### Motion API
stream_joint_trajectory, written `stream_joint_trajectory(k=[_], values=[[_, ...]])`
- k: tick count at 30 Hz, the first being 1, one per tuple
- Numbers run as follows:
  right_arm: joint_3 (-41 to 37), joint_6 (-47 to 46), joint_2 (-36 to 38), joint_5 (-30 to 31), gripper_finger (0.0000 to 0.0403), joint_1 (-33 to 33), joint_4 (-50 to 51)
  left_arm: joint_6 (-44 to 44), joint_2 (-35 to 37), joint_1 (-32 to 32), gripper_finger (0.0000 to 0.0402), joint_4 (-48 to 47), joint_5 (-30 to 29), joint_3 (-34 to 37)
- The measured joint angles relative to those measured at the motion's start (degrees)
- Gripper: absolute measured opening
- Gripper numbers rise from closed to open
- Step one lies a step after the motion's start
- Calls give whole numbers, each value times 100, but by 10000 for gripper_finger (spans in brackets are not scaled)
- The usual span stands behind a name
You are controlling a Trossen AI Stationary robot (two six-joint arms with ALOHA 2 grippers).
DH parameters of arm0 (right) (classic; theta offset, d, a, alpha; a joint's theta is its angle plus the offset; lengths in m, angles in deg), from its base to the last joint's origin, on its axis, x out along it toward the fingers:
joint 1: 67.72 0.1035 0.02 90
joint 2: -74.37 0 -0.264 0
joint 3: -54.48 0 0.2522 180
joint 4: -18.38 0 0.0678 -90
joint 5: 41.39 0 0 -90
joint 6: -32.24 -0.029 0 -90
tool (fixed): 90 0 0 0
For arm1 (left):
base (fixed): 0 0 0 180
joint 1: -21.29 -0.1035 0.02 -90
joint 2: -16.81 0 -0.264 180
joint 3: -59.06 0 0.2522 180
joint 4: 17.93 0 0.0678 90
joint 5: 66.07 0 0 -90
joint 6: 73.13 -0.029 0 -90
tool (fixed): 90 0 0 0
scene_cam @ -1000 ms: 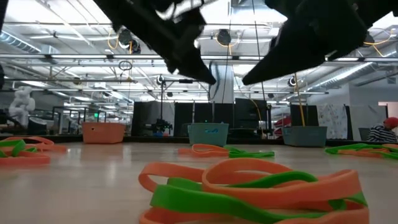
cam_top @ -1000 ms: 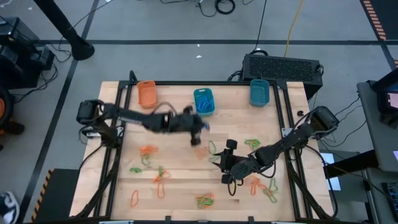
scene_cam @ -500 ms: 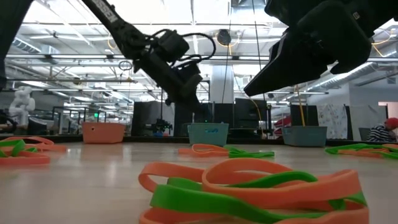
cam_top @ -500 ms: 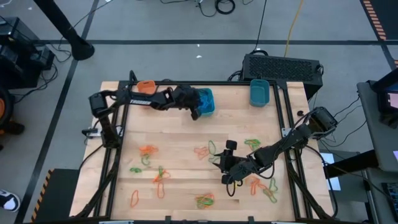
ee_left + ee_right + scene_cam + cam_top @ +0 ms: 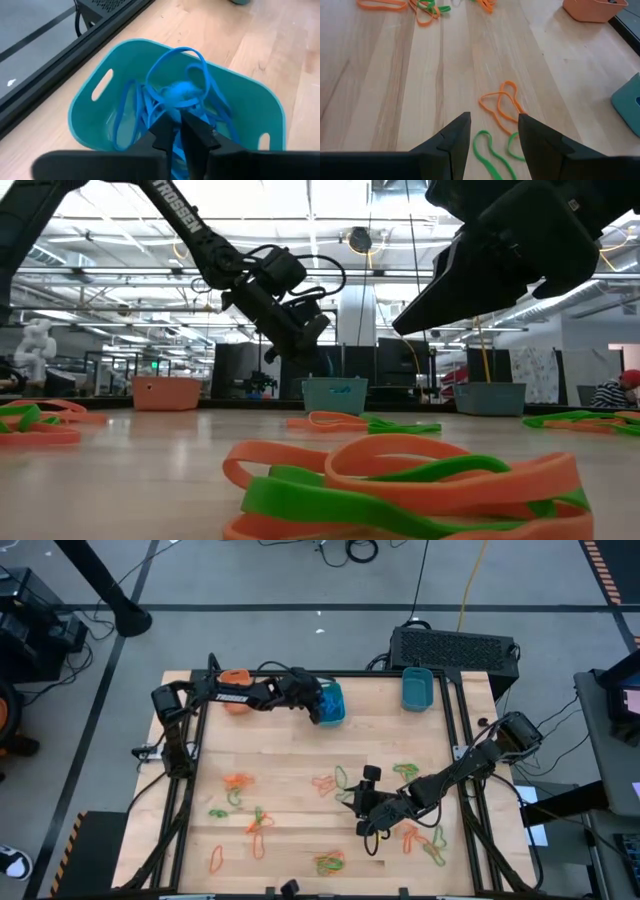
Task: Sort rubber bands into baskets
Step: Put the blue rubber band into the light blue bin, then put the orange rubber band into the orange bin
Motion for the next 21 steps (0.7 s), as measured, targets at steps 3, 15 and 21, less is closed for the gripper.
stream_joint_trajectory(k=[3,15,21], values=[[0,0,0,-14,157,0,0,70,0,-35,70,-21,-2,0],[0,0,0,-14,157,0,-2,299,0,-125,188,-1478,-4,-721],[0,-33,0,-16,157,11,0,244,34,-122,198,-2233,-11,-1217]])
